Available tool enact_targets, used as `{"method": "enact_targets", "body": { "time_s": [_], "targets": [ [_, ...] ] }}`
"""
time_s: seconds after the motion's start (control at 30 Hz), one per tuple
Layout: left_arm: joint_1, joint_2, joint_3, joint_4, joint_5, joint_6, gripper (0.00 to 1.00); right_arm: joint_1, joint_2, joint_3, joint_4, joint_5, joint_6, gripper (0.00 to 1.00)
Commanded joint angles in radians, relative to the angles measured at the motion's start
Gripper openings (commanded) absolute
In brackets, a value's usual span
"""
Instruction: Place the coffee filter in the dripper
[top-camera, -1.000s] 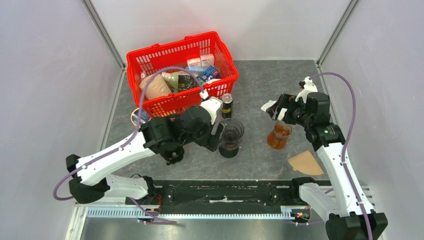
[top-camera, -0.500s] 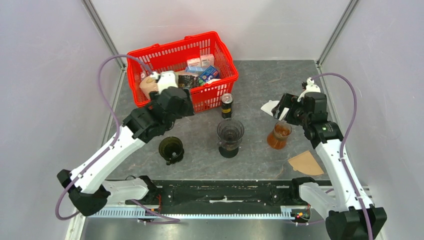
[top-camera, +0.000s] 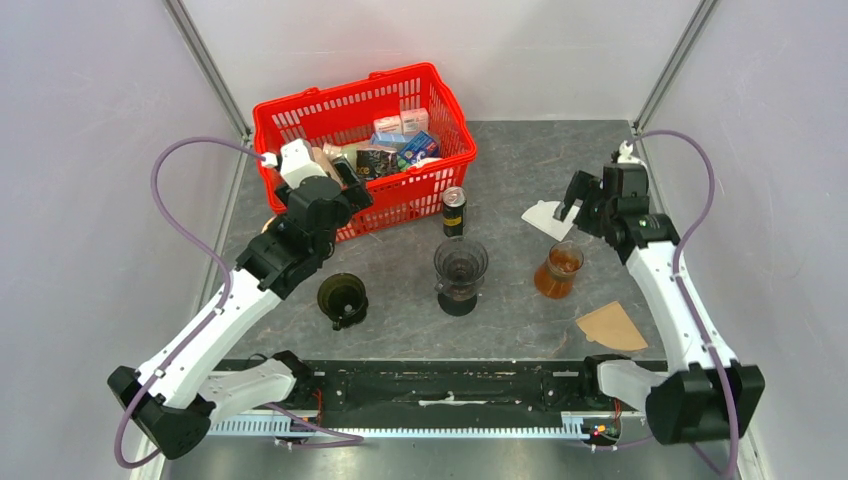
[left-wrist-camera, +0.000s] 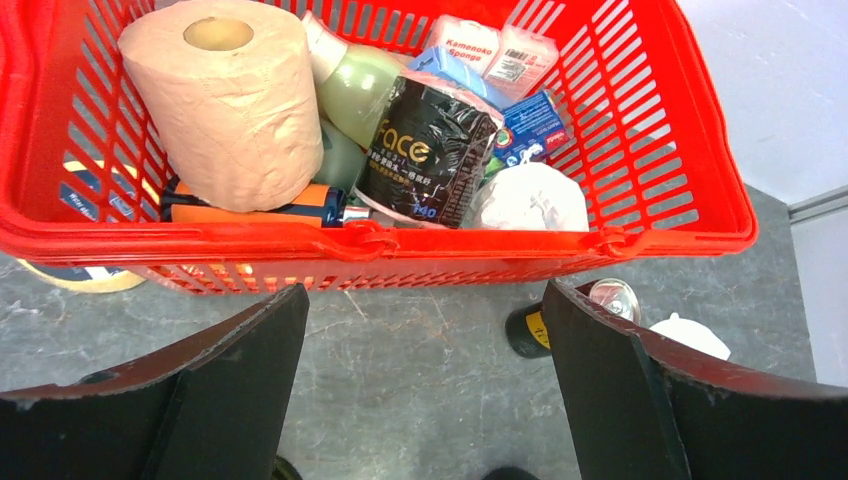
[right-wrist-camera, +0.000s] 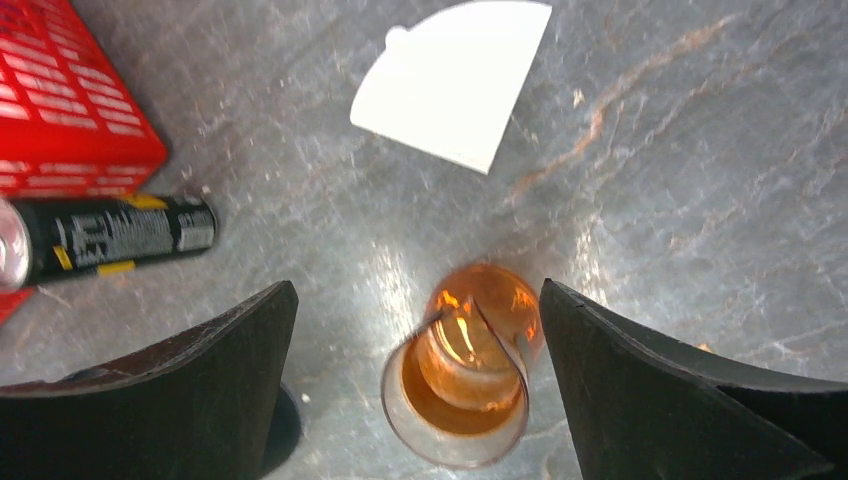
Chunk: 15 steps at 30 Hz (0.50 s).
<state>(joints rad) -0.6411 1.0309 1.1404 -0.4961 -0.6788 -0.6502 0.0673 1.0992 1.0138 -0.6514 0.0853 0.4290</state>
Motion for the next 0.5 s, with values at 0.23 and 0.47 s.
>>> {"method": "enact_targets", "body": {
  "time_s": [0.23,0.47],
  "targets": [
    [0.036,-0.123,-0.182,0.26,-0.032,0.043,0.99,-0.038,0.415,0.302,0.063,0.076,-0.092,0.99],
    [0.047,-0.18,-0.236,0.284,-0.034,0.082,1.0,-0.062,0.676,0.404,0.049,0.115,-0.085,0.99]
  ]
}}
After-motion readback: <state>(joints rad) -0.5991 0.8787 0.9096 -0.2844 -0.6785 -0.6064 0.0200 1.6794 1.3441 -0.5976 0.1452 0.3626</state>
